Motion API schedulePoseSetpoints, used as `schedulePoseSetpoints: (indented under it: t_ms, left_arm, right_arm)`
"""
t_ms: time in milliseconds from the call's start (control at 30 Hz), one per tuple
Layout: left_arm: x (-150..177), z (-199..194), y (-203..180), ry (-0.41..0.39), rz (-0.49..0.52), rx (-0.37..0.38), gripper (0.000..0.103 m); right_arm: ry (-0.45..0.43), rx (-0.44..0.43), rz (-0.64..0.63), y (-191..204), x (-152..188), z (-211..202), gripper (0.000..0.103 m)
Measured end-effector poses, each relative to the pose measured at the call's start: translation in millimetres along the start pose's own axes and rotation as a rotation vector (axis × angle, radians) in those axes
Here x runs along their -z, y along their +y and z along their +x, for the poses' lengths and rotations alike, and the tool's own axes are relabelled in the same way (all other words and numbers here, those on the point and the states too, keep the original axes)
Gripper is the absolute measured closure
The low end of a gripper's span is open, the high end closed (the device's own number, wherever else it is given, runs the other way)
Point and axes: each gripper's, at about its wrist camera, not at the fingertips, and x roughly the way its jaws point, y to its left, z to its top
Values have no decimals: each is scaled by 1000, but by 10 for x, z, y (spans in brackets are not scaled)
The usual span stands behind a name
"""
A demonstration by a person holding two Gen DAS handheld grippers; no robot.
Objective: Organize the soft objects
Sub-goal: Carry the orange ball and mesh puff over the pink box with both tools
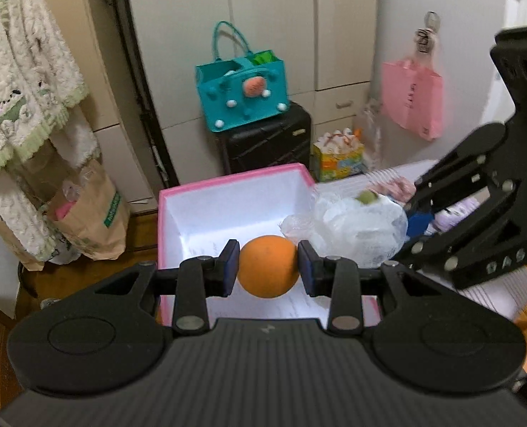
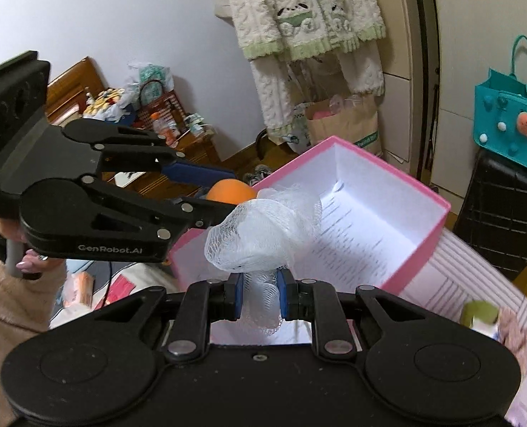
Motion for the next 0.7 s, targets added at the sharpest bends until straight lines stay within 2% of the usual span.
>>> schedulePoseSetpoints:
  t_ms: [200,500,700]
  left_arm:
    - [-220,395,287,-6,-38,-71,69]
    - [-348,785,706,2,-133,-72,69]
    - [-333,995,798,40,-142,-28,69]
  right_arm:
    - [20,2,51,-273,-335,335,81]
    - [49,-52,105,-554,-574,685,81]
    - [125,-28,93,-667,-497,982,81]
